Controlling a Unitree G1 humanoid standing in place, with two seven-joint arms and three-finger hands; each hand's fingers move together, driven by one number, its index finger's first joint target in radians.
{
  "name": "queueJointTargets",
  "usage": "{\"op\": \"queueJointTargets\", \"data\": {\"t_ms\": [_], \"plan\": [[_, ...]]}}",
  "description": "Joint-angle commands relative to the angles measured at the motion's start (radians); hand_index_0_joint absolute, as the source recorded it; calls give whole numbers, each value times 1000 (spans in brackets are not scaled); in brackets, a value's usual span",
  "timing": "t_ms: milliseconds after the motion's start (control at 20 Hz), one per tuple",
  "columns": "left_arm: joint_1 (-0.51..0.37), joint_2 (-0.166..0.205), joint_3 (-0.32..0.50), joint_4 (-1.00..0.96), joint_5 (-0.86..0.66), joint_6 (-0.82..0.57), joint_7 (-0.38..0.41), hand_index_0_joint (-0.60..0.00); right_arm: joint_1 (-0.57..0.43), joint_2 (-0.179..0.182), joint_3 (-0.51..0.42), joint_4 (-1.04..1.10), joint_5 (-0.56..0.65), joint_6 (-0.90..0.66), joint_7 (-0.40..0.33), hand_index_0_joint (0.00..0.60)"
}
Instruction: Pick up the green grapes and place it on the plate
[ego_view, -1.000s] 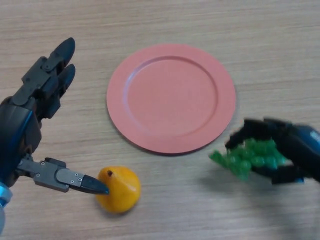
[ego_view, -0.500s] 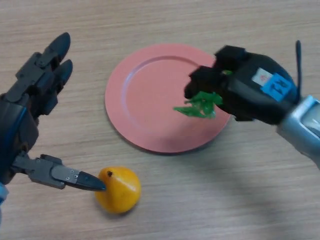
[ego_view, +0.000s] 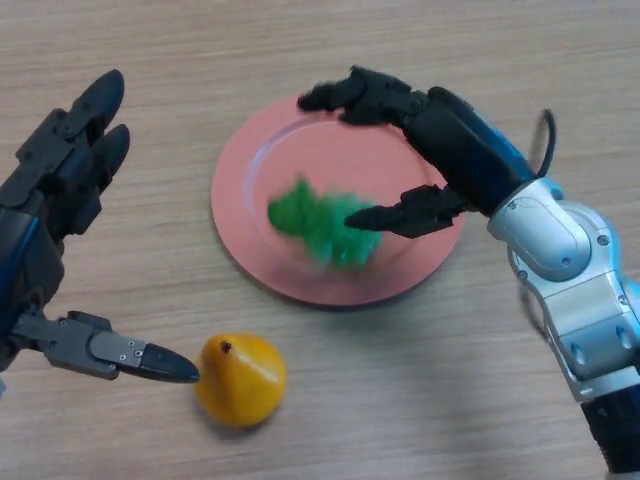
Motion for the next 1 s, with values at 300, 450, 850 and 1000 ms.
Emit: {"op": "queueJointTargets", "data": {"t_ms": [300, 450, 850, 1000], "plan": [[-39, 38, 45, -63, -39, -81, 1, 0, 13, -4, -83, -308, 192, 175, -8, 0], [-51, 39, 27, -83, -33, -57, 7, 0, 95, -9, -126, -511, 299, 372, 44, 0], [-23, 22, 13, -123, -3, -60, -11, 0, 405, -103, -311, -826, 584, 489, 9, 0], [-22, 17, 33, -154, -19, 68, 14, 0, 467, -111, -358, -864, 632, 481, 5, 0]]}}
